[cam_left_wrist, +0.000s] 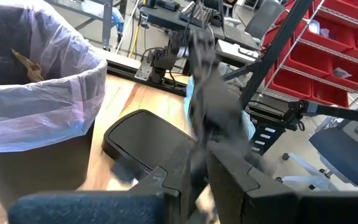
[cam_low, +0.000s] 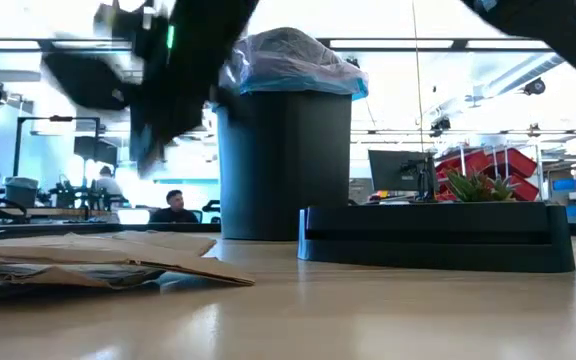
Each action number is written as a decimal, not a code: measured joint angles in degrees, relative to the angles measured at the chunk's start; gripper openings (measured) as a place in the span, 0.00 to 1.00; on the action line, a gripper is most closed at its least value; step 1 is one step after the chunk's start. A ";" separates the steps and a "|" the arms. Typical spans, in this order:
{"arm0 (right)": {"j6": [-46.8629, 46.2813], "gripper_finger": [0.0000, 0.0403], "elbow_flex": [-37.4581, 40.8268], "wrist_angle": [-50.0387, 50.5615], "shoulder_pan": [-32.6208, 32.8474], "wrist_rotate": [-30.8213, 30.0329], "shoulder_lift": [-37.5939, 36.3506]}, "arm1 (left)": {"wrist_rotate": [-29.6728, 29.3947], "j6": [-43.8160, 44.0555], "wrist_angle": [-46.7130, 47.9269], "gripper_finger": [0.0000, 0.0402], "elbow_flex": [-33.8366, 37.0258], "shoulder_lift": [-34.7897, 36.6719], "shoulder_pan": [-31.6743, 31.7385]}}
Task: Place trash/remove bag and relplace
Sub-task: Put the white paper into the black trash bin, then put the brown napkin into the black trash bin
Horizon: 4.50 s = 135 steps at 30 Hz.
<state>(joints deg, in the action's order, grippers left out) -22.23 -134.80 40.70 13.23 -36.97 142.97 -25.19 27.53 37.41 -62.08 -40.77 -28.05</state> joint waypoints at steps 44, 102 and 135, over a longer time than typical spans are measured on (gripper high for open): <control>-2.54 0.75 -0.16 11.85 -13.31 -12.92 -27.68 | 9.99 6.99 1.38 0.10 5.55 -7.17 -0.04; -2.84 0.62 34.58 -27.97 6.84 7.34 -27.55 | -1.36 19.47 -15.97 0.60 38.82 -17.62 -26.66; 11.87 0.52 33.78 0.57 12.50 4.72 -52.70 | -3.57 0.65 -13.12 0.02 8.07 -37.42 -7.36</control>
<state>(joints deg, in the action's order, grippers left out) -10.37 -101.02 41.27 25.73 -32.25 90.27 -28.76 28.18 24.28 -54.01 -78.19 -35.41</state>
